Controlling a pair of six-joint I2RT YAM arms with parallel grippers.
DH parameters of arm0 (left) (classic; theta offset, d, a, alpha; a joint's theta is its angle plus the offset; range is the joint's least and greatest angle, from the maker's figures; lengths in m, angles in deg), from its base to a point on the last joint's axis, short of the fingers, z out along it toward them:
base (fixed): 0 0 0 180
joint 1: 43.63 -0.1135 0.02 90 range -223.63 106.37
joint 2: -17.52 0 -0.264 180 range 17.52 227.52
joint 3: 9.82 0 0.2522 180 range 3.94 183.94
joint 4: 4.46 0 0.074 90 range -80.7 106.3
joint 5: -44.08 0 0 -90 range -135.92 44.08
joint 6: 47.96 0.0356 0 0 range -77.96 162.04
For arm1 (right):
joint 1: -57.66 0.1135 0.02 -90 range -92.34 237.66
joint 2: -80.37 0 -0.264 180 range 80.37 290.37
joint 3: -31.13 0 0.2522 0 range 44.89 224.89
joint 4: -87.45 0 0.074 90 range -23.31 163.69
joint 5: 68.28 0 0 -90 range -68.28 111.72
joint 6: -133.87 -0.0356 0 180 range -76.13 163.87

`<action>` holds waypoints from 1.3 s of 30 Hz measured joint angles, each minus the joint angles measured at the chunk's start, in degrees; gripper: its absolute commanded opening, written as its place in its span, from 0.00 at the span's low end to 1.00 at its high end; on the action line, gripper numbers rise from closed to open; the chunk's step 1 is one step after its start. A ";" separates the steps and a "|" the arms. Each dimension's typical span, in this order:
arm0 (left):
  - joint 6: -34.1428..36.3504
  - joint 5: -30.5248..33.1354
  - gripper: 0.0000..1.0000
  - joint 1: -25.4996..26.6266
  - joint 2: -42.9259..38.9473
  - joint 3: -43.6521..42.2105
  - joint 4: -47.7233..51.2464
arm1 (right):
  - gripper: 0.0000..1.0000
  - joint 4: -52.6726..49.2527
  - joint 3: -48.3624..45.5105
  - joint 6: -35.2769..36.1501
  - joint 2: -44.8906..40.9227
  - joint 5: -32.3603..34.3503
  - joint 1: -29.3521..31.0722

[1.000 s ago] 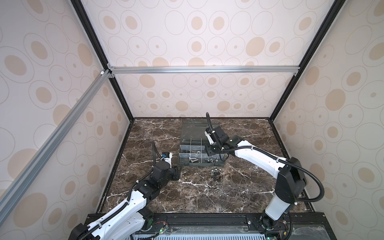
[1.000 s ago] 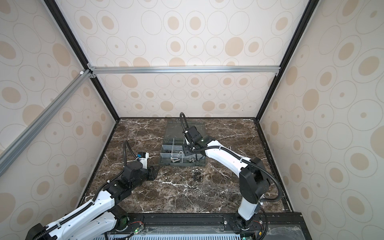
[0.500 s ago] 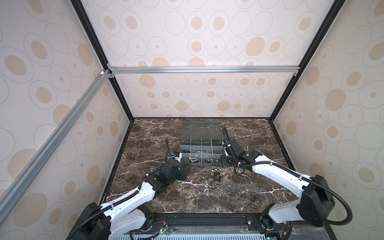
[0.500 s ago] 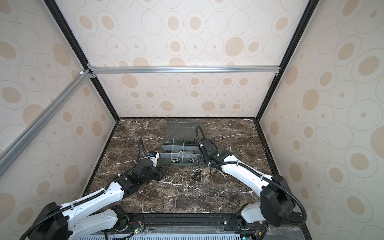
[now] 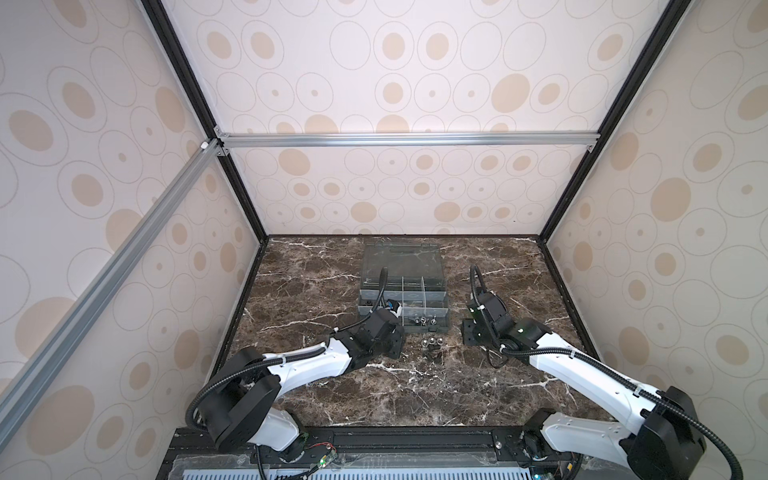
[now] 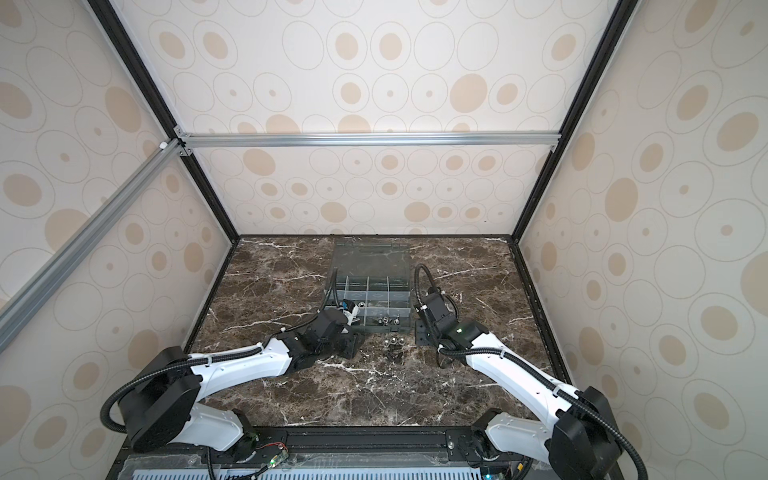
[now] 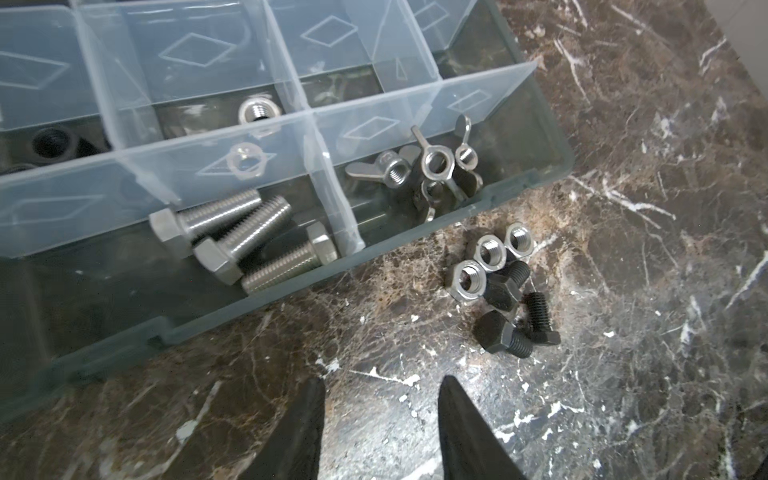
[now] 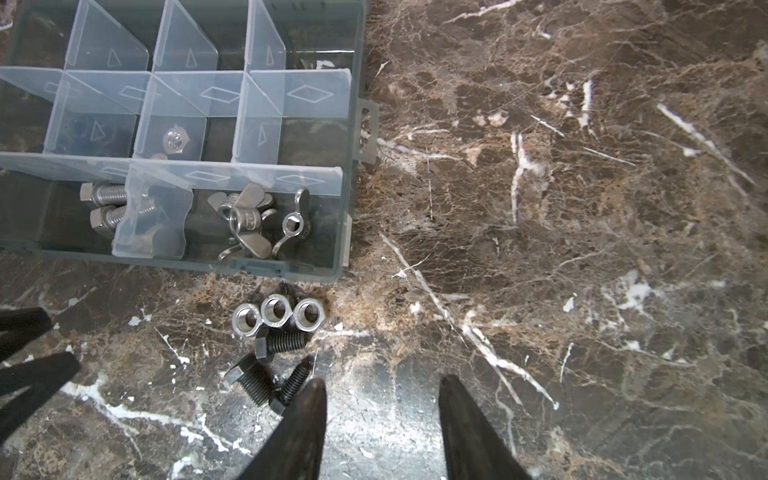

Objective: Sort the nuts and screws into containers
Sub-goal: 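Withdraw the right gripper toward the pile while the left gripper reaches toward the silver nuts, then lower the left gripper onto a silver hex nut at the pile and close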

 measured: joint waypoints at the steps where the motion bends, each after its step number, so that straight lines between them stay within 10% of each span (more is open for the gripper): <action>1: 0.37 -0.07 0.45 0.37 1.14 0.81 0.09 | 0.48 -0.09 -0.24 -0.11 -0.20 0.20 -0.07; 39: 6.73 5.22 0.32 5.25 22.53 18.84 4.81 | 0.48 -0.46 -2.43 -1.38 -1.49 -0.57 -0.59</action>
